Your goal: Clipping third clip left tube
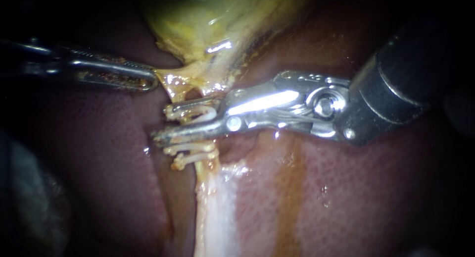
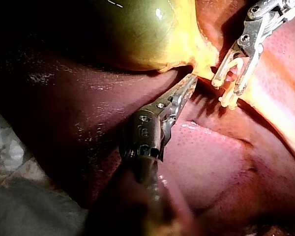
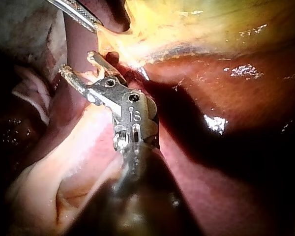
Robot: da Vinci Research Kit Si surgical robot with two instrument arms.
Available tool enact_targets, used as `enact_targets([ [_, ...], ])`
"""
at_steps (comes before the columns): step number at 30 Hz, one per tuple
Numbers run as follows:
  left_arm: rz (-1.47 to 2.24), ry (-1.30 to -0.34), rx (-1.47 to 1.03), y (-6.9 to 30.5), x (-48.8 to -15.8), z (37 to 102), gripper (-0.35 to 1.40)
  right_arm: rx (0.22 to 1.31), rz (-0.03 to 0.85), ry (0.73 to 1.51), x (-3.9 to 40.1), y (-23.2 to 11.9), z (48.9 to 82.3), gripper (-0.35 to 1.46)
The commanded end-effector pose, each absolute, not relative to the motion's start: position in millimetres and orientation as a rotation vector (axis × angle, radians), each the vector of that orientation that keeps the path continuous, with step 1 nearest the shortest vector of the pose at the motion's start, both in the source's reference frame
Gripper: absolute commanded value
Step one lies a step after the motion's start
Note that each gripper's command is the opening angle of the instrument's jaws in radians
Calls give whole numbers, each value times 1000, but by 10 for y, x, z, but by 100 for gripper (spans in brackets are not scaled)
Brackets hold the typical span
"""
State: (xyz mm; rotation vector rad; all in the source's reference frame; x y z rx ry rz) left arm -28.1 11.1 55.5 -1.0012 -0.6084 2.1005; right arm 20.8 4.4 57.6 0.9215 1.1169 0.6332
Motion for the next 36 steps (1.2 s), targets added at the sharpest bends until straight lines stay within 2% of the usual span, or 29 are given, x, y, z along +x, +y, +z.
enact_targets([
  [1, 2101, -608, -1001, 110, -281, 556, -35, 921, 633, 1117, 208, 44, 576, 31],
  [8, 2101, -608, -1001, 110, -281, 556, -35, 928, 631, 1125, 206, 40, 569, 43],
  [14, 2101, -608, -1001, 110, -280, 556, -35, 892, 577, 1161, 198, 39, 569, 46],
  [30, 2101, -608, -1001, 110, -279, 556, -35, 878, 579, 1164, 182, 49, 590, 48],
  [36, 2101, -608, -1001, 110, -280, 556, -35, 868, 575, 1163, 185, 46, 610, 48],
])
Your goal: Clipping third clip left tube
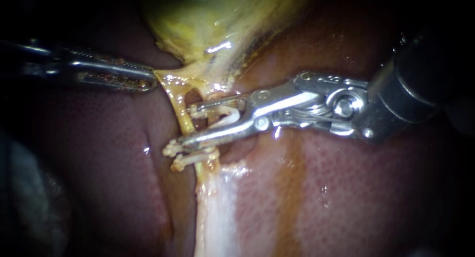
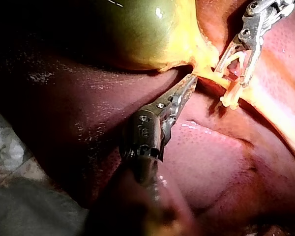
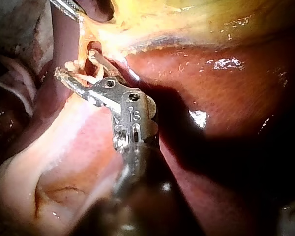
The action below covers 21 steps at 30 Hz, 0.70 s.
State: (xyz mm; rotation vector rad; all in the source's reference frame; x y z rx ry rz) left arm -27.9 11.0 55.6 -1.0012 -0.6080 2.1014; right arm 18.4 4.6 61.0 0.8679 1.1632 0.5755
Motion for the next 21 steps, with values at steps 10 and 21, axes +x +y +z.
enact_targets([
  [10, 2101, -608, -1001, 110, -280, 556, -35, 859, 577, 1171, 186, 49, 633, 49],
  [21, 2101, -608, -1001, 110, -280, 556, -35, 877, 600, 1265, 212, 44, 631, 49],
])
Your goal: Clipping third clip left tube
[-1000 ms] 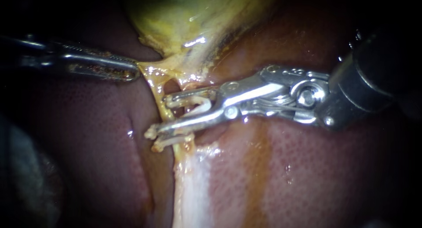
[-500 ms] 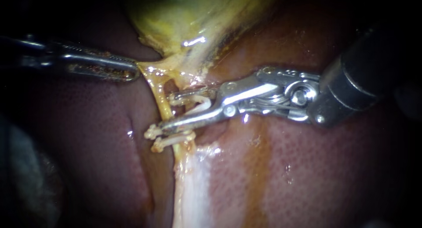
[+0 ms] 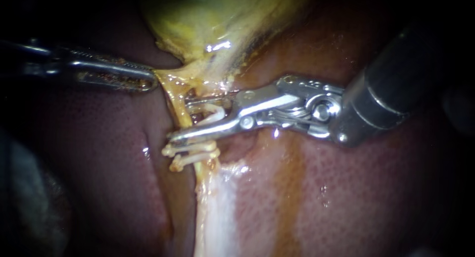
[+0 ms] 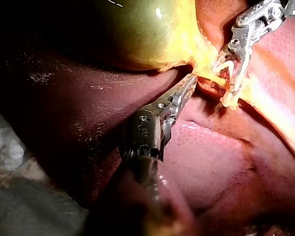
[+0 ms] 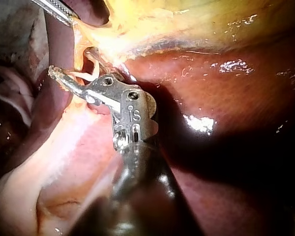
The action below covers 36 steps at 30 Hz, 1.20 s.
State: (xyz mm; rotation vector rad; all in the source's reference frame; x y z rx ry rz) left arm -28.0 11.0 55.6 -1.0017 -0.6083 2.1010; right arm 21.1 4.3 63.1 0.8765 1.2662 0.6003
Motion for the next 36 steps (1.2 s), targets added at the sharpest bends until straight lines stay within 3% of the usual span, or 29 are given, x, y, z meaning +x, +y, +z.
enact_targets([
  [1, 2101, -607, -1001, 110, -280, 556, -35, 878, 602, 1271, 214, 43, 630, 49],
  [14, 2101, -604, -1001, 108, -283, 558, -35, 887, 614, 1314, 234, 36, 617, 50],
  [29, 2102, -605, -1001, 109, -281, 559, -35, 964, 611, 1379, 240, 44, 551, 48],
  [36, 2102, -605, -1001, 109, -281, 559, -35, 973, 614, 1394, 240, 48, 544, 45],
])
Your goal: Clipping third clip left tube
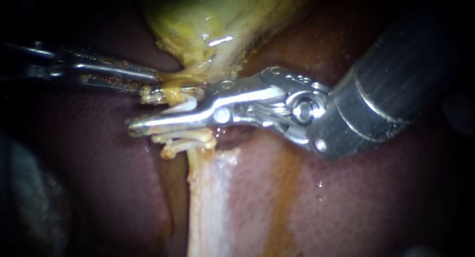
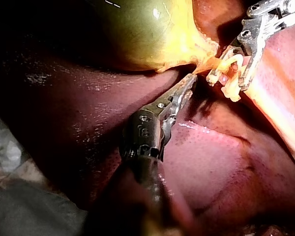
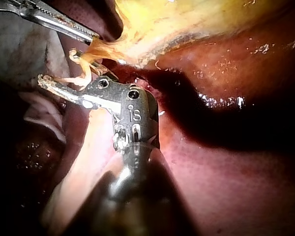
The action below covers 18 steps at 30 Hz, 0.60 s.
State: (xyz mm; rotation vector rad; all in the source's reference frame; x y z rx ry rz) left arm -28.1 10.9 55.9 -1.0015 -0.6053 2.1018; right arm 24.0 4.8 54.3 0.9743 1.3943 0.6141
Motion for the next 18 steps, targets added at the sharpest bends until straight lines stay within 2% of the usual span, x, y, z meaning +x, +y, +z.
enact_targets([
  [1, 2102, -605, -1001, 109, -281, 559, -35, 973, 614, 1394, 239, 48, 545, 45],
  [11, 2102, -606, -1001, 109, -281, 559, -35, 1016, 658, 1368, 238, 51, 549, 36],
  [18, 2102, -606, -1001, 109, -281, 559, -35, 1074, 714, 1332, 233, 54, 554, 21],
])
